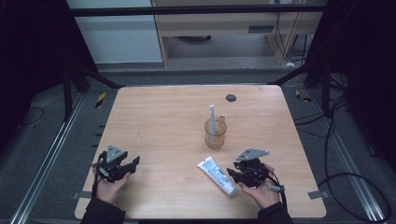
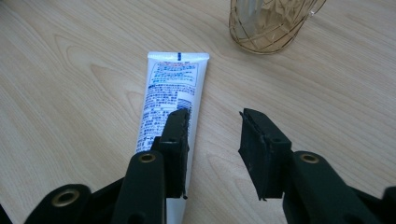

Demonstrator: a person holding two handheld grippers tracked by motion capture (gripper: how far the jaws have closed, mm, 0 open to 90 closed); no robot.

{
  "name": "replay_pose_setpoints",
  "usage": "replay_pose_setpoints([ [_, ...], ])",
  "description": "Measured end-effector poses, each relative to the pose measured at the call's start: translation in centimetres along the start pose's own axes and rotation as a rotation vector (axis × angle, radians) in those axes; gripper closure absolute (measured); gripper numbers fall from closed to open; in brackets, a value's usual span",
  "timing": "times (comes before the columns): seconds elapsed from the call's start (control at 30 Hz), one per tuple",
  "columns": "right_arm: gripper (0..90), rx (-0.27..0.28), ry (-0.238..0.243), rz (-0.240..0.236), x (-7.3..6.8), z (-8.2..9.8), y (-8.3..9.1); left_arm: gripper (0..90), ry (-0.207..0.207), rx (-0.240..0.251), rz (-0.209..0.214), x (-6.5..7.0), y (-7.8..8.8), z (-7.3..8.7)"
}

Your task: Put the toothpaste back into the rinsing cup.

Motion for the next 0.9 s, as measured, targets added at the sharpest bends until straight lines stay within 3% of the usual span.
replay_pose_setpoints([
  [0.57,52.2,-0.057,0.016,-0.030,-1.8,-0.4,-0.5,42.9,0.002,0.000,0.001,0.0,0.0,0.0],
  [0.9,47.0,-0.107,0.056,-0.040,-3.2,0.1,-1.6,42.6,0.003,-0.004,0.000,-0.1,-0.1,0.1],
])
Point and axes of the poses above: each handheld gripper's, and its own axes: y roughly backward along the jaws, z roughly out of its underside, x roughly to its right, the point moved 10 cm from there along -y, roughly forward along the jaws, and after that the axes turned 15 degrees about z, right-handed, at the moved point
